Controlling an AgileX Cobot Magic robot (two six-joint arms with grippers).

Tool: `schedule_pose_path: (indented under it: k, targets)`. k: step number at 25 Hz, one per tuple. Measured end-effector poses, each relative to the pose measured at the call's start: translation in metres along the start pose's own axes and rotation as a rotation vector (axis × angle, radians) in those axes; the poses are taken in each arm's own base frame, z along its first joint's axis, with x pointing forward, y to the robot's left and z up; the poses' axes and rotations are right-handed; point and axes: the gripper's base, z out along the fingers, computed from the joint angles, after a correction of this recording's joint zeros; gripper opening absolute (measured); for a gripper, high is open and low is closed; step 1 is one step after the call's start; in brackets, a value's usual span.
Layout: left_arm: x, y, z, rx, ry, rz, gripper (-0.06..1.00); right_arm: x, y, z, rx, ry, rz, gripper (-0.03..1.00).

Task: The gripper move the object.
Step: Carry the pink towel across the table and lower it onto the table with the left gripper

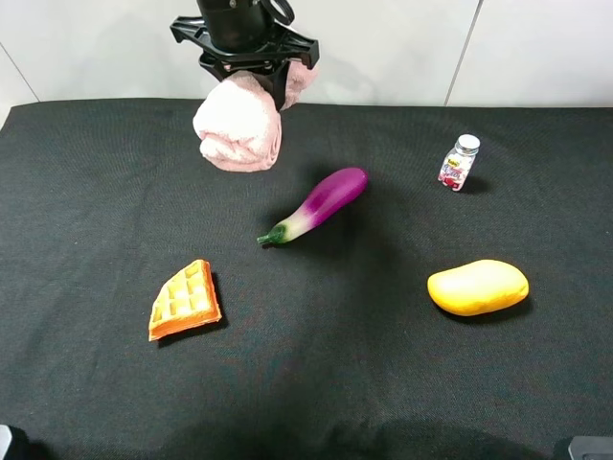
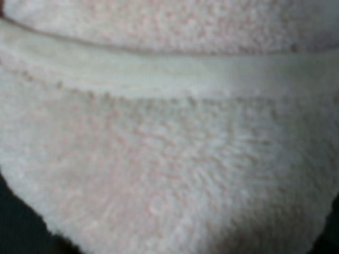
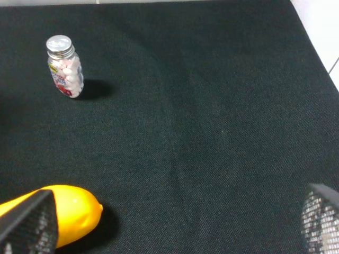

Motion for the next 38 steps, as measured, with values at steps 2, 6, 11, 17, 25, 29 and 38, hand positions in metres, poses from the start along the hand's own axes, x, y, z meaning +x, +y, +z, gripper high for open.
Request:
schedule_pose_path:
  k: [2,6,11,17,25,29,38]
  targets:
    - [-0.001,0.000,0.000,0.002,-0.016,0.000,0.52,0.000,0.000,0.000,0.000,0.000,0.000,0.69]
    - [-0.007,-0.001,-0.005,0.006,-0.044,-0.001,0.52,0.000,0.000,0.000,0.000,0.000,0.000,0.69]
    - [-0.023,-0.003,-0.012,0.009,-0.069,-0.003,0.52,0.000,0.000,0.000,0.000,0.000,0.000,0.69]
    - [-0.033,-0.003,-0.006,-0.012,-0.054,0.002,0.52,0.000,0.000,0.000,0.000,0.000,0.000,0.69]
    - [-0.041,-0.004,0.022,-0.023,-0.020,0.004,0.52,0.000,0.000,0.000,0.000,0.000,0.000,0.69]
    - [-0.044,-0.003,0.034,-0.038,-0.014,0.009,0.52,0.000,0.000,0.000,0.000,0.000,0.000,0.69]
    - [-0.053,-0.001,0.059,-0.045,-0.015,0.004,0.52,0.000,0.000,0.000,0.000,0.000,0.000,0.69]
